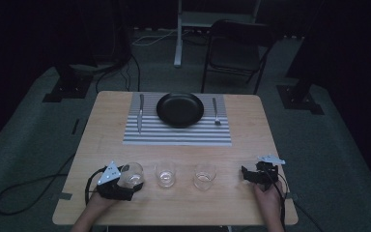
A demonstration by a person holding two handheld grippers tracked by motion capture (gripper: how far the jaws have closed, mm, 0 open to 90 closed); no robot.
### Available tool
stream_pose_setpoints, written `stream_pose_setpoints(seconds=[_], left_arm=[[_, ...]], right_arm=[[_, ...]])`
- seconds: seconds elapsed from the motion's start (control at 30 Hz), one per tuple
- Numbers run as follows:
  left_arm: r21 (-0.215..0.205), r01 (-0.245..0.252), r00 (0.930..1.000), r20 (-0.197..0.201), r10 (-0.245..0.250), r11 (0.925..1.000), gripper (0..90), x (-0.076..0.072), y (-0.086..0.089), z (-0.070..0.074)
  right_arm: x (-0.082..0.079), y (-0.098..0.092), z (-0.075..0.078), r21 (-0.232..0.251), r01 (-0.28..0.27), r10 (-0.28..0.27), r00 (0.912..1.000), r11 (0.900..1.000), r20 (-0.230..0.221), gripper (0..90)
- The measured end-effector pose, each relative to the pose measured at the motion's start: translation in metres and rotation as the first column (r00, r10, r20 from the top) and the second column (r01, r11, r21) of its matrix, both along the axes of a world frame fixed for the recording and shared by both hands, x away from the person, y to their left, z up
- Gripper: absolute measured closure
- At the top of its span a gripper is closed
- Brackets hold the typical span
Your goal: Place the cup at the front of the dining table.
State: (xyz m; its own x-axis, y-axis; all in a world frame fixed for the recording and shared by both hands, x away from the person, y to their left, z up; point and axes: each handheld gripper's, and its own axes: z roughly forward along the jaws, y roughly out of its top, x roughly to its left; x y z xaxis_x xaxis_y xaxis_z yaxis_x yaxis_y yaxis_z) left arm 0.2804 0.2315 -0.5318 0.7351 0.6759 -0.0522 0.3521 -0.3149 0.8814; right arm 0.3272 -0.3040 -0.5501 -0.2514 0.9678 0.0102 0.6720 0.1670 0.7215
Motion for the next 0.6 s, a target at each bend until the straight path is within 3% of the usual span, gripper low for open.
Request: stream_pose_setpoints(seconds=[0.13,0.33,0.43,0.5,0.57,0.6], left_arm=[[-0.031,-0.017,0.9993,0.034,0.018,0.9994,7.9,0.0005,-0.001,0.0019],[-0.011,-0.037,0.9978,0.054,0.037,0.9993,8.0,-0.0017,-0.0043,0.0015],[0.024,-0.036,0.9985,0.041,0.035,0.9991,8.1,-0.0008,-0.0066,-0.0008],[0.022,-0.032,0.9988,0.038,0.031,0.9993,8.2,-0.0005,-0.0068,-0.0009],[0.03,-0.039,0.9984,0.044,0.037,0.9988,18.3,-0.0009,-0.0067,-0.0015],[0.034,-0.037,0.9985,0.041,0.036,0.9987,18.5,-0.0005,-0.0069,-0.002]], right_arm=[[0.0,0.0,0.0,0.0,0.0,0.0,1.0,1.0,0.0,12.4],[0.0,0.0,0.0,0.0,0.0,0.0,1.0,1.0,0.0,12.4],[0.0,0.0,0.0,0.0,0.0,0.0,1.0,1.0,0.0,12.4],[0.0,0.0,0.0,0.0,0.0,0.0,1.0,1.0,0.0,12.4],[0.0,0.0,0.0,0.0,0.0,0.0,1.0,1.0,0.0,12.4],[0.0,0.0,0.0,0.0,0.0,0.0,1.0,1.0,0.0,12.4]])
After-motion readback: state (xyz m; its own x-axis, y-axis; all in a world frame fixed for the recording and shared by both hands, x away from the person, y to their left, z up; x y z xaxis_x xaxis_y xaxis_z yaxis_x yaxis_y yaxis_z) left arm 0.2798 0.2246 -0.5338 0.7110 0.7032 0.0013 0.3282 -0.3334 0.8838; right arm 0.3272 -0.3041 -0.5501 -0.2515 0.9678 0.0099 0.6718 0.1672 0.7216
